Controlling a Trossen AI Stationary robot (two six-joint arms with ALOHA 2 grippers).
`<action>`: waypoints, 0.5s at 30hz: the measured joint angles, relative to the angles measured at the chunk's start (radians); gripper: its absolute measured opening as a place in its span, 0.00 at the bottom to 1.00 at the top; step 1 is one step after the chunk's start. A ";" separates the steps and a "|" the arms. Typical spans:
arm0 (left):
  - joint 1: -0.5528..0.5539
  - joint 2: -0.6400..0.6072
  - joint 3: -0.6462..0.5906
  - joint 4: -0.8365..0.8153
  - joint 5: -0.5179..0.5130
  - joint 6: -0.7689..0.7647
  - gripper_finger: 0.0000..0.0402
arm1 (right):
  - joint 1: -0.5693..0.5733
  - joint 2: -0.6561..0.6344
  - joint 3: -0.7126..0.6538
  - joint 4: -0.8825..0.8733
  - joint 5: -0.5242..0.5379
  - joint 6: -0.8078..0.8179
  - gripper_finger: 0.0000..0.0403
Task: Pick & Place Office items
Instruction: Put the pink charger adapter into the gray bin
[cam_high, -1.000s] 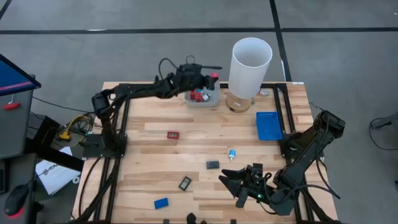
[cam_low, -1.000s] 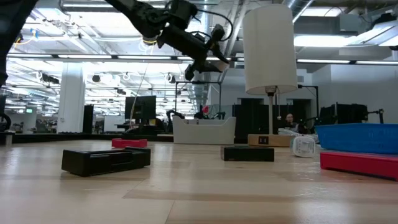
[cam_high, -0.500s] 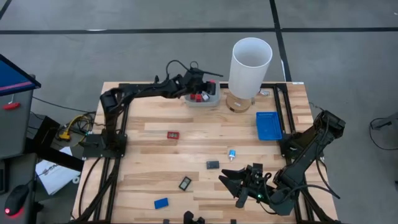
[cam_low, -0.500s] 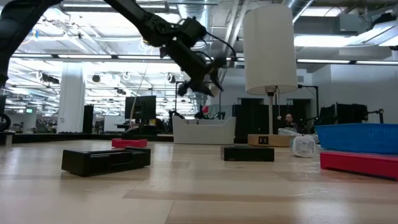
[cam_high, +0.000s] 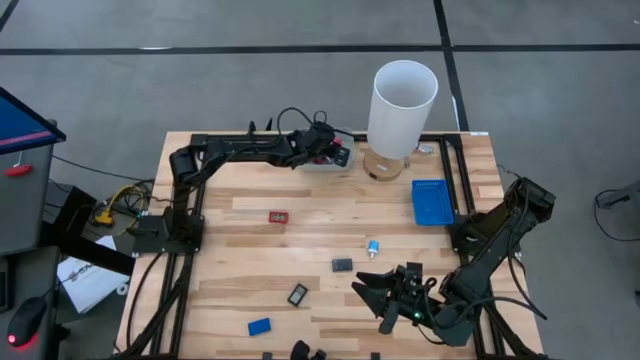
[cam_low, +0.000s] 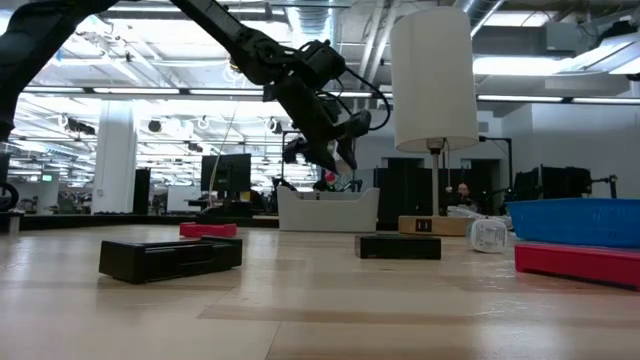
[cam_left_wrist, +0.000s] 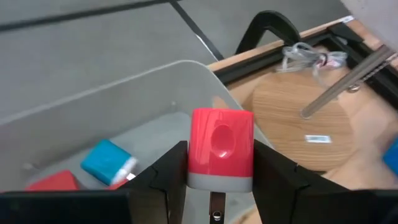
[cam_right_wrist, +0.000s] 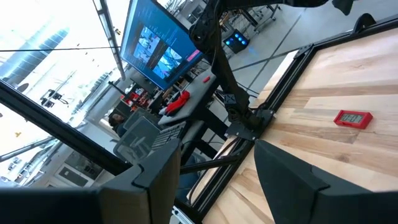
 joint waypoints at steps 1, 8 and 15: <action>0.002 0.000 0.000 -0.002 -0.009 0.010 0.34 | 0.000 0.000 0.000 0.000 0.000 0.000 0.49; 0.017 0.015 0.000 -0.008 -0.032 0.031 0.34 | 0.000 0.000 0.000 0.000 0.000 0.023 0.49; 0.028 0.018 0.000 -0.004 -0.031 0.103 0.34 | -0.008 0.000 0.000 -0.006 0.001 0.026 0.49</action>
